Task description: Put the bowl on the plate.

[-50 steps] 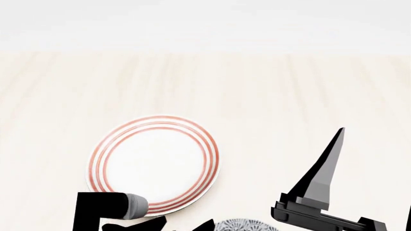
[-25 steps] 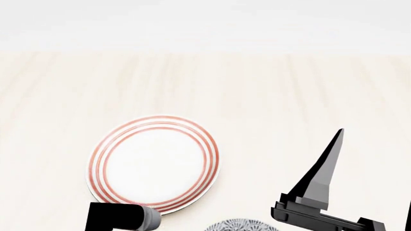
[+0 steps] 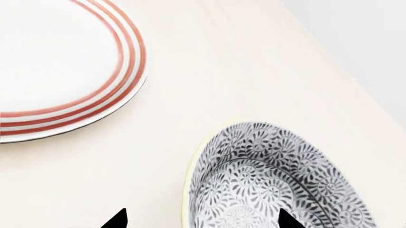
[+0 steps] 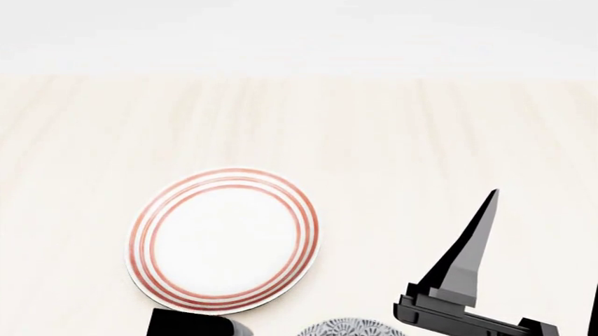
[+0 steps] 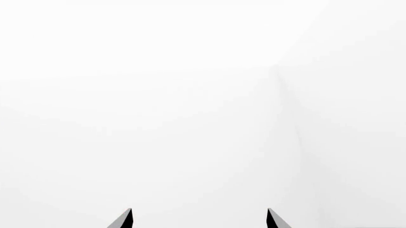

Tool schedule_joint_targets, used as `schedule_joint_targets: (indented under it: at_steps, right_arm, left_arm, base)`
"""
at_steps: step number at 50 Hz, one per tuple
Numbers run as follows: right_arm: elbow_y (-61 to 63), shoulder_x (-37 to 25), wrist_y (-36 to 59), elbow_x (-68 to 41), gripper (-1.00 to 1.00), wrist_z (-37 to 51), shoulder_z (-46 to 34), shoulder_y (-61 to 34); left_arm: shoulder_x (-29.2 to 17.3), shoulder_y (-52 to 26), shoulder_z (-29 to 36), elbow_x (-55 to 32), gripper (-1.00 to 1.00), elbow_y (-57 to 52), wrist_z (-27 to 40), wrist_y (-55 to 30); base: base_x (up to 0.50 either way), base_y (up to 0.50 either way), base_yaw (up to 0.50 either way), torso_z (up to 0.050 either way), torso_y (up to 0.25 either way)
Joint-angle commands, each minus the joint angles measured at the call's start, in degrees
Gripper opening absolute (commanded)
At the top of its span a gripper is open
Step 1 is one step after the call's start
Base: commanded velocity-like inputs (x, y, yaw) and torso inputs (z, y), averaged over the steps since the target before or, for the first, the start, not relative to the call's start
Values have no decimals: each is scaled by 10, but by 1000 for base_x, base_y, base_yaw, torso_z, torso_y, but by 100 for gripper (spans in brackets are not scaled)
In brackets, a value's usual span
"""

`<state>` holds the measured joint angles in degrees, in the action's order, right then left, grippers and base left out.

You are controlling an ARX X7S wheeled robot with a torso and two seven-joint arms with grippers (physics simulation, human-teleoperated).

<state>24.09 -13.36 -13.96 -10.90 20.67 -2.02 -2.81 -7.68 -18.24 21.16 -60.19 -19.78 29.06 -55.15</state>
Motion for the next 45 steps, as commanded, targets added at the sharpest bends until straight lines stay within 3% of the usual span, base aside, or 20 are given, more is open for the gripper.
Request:
schedule_joint_targets:
  at_steps: [1,21,37,45]
  right_arm:
    - [0,7,-1,7,100,-10,9,2]
    - [-6,3,-6,6,100,-6,1,4]
    - [-3,-1,-3,3,100,-2,-4,4]
    - [-3,-3,-4,0,100,0,-5,3]
  left_arm:
    - [3,-11,10,20,-100,19,1,-3]
    - [-22,-29,57,72,-100,15,-27,30]
    - [-68,-162,127,218,-100,25,-109,123]
    - [-74,-211,139,279,-100,47,-116,169]
  base:
    - [0,0,0,0,0]
    - [0,0,0,0,0]
    - [0,0,0,0,0]
    - [0,0,0,0,0]
